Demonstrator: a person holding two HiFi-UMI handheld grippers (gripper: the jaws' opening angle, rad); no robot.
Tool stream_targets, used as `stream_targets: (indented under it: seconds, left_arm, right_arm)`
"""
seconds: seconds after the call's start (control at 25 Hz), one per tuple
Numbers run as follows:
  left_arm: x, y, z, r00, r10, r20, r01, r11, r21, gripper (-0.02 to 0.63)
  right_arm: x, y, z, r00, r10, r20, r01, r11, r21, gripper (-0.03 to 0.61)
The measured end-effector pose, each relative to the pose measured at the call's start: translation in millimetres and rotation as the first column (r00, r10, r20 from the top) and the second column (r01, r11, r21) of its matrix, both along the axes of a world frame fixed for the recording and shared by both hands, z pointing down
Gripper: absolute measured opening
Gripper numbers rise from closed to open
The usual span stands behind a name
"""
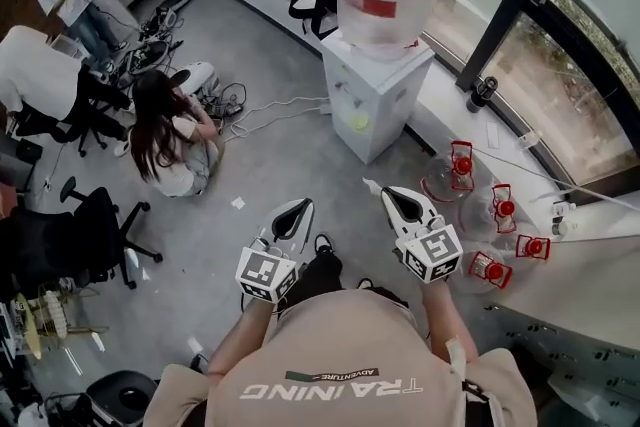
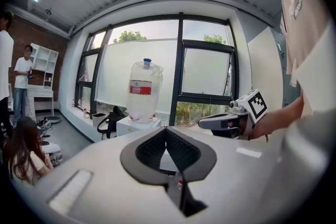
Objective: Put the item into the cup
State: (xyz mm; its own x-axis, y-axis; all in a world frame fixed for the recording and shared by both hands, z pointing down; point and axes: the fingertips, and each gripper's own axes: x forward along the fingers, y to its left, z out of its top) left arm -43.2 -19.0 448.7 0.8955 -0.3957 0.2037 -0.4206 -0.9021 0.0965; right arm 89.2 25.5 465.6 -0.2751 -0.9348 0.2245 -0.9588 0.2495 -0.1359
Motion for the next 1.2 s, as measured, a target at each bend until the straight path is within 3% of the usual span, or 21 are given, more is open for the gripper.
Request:
stream_targets:
  seconds: [0.48, 0.68, 0.84, 1.2]
  left_arm:
    - [25.6, -106.5, 4.2, 0.984, 0.172, -0.05, -0.172, 0.985, -0.008, 0.008]
    - [37.5, -125.8, 5.0, 0.983, 0.179, -0.049, -0.178, 0.984, 0.02, 0.008]
    - [51.5, -131.5, 15.3, 0.98, 0.192, -0.052, -0.193, 0.981, -0.013, 0.008]
    - [109.6, -148.4, 16.4, 0.981, 0.191, -0.011, -0.191, 0.981, 0.011, 0.008]
  right_arm:
    - [10.7, -97.2, -10.1, 0.988, 0.149, -0.027, -0.149, 0.989, -0.004, 0.012]
    - [19.0, -119.7, -3.0, 0.989, 0.148, -0.016, -0.149, 0.988, -0.032, 0.012]
    - [29.1, -141.5, -7.2, 0.99, 0.139, -0.006, -0.139, 0.99, -0.02, 0.012]
    - [75.9, -177.5, 17.7, 0.996, 0.089, -0.026, -0.09, 0.996, -0.029, 0.012]
